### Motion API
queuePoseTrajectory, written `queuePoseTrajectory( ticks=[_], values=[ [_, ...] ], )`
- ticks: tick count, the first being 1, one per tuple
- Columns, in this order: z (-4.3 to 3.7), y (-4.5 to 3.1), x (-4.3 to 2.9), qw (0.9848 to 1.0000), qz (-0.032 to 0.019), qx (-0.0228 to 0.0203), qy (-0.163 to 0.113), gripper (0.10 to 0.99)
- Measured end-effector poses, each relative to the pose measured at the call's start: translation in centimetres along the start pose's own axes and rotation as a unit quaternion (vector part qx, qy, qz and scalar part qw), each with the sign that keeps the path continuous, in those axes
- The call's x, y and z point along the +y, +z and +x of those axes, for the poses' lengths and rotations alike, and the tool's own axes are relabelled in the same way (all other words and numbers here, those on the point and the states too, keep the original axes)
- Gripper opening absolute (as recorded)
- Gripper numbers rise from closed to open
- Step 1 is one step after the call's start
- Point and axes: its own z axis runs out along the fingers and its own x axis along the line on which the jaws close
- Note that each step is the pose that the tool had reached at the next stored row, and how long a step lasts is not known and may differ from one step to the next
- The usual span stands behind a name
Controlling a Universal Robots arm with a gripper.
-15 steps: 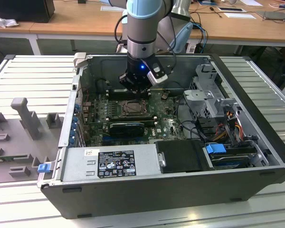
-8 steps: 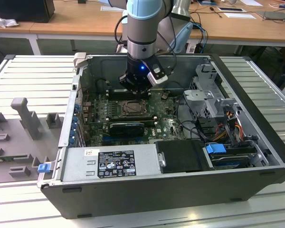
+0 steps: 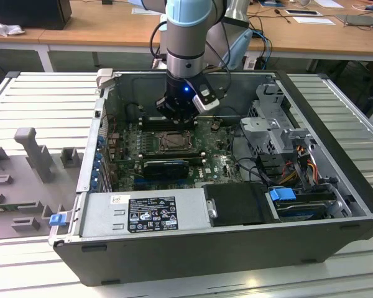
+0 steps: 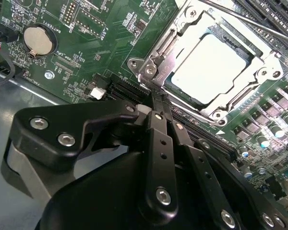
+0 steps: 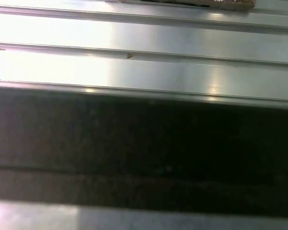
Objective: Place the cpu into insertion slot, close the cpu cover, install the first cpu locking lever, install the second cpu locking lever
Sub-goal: 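Install the first cpu locking lever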
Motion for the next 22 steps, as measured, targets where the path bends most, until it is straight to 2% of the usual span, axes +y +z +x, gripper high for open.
queuePoseTrajectory(
  ticks=[3,7,10,11,13,16,19,22],
  values=[
    [-0.01,0.10,-0.02,1.0000,-0.0009,-0.0005,0.000,0.106],
    [0.02,0.31,-0.09,1.0000,0.0004,0.0003,0.000,0.106],
    [0.01,0.39,-0.08,1.0000,-0.0076,-0.0005,0.000,0.106],
    [0.01,0.39,-0.08,0.9999,-0.0121,-0.0007,0.000,0.106],
    [0.01,0.36,-0.07,0.9999,-0.0131,-0.0009,0.000,0.106],
    [-0.01,-0.25,-0.02,0.9999,-0.0131,-0.0009,0.000,0.106],
    [-0.02,-1.16,0.04,0.9999,-0.0130,-0.0008,0.000,0.106],
    [-0.02,-1.32,-0.13,0.9999,-0.0130,-0.0008,0.000,0.106]
  ],
)
